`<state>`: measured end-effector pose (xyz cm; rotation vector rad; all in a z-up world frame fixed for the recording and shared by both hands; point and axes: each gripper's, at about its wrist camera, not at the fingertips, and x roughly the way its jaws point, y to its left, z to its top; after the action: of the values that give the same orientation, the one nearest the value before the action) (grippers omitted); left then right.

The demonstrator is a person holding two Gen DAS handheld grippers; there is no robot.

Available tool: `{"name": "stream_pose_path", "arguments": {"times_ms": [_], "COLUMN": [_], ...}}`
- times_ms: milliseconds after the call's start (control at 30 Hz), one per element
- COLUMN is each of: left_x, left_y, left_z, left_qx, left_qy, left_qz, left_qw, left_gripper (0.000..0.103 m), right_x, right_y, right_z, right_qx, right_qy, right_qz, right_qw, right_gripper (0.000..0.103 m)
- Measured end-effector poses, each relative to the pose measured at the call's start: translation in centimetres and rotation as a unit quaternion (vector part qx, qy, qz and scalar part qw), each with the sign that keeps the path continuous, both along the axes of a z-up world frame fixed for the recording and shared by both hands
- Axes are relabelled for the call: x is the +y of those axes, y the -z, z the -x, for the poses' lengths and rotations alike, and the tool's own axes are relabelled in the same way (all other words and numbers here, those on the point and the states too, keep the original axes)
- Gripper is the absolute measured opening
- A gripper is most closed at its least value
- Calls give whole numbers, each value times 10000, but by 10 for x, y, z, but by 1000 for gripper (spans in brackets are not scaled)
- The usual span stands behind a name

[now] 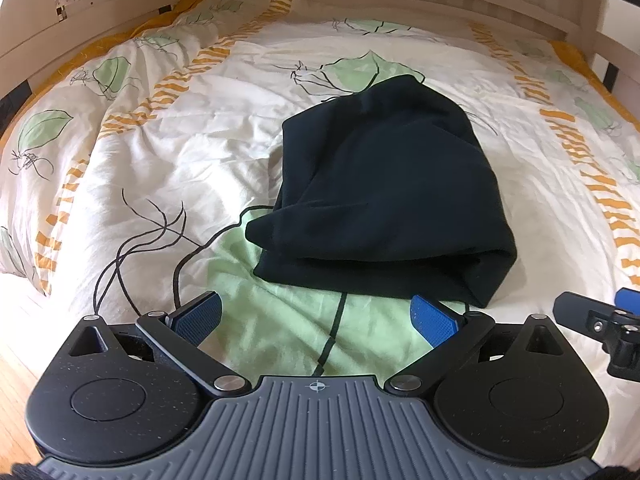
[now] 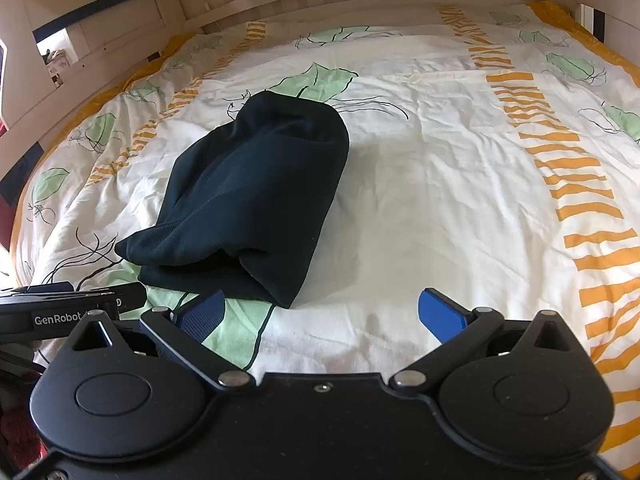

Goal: Fold large clothes

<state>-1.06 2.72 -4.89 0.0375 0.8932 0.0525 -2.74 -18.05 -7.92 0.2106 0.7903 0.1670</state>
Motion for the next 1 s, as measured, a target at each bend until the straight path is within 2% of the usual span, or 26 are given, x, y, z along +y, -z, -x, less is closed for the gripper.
{"name": "stream_pose_path", "arguments": {"times_ms": [1000], "left_x": [13], "left_y": [-2], "left_z": [2], "left_qx": [-4], "left_qy": [77], "left_qz": [-12], "left_qw": [10000], "left_gripper": [102], "right_x": [9], "right_y": [1], "right_z": [-4], "right_qx": [34], "right_qy": [-176], "right_qz": [30], "right_qw": [9998], "right_gripper": [103]}}
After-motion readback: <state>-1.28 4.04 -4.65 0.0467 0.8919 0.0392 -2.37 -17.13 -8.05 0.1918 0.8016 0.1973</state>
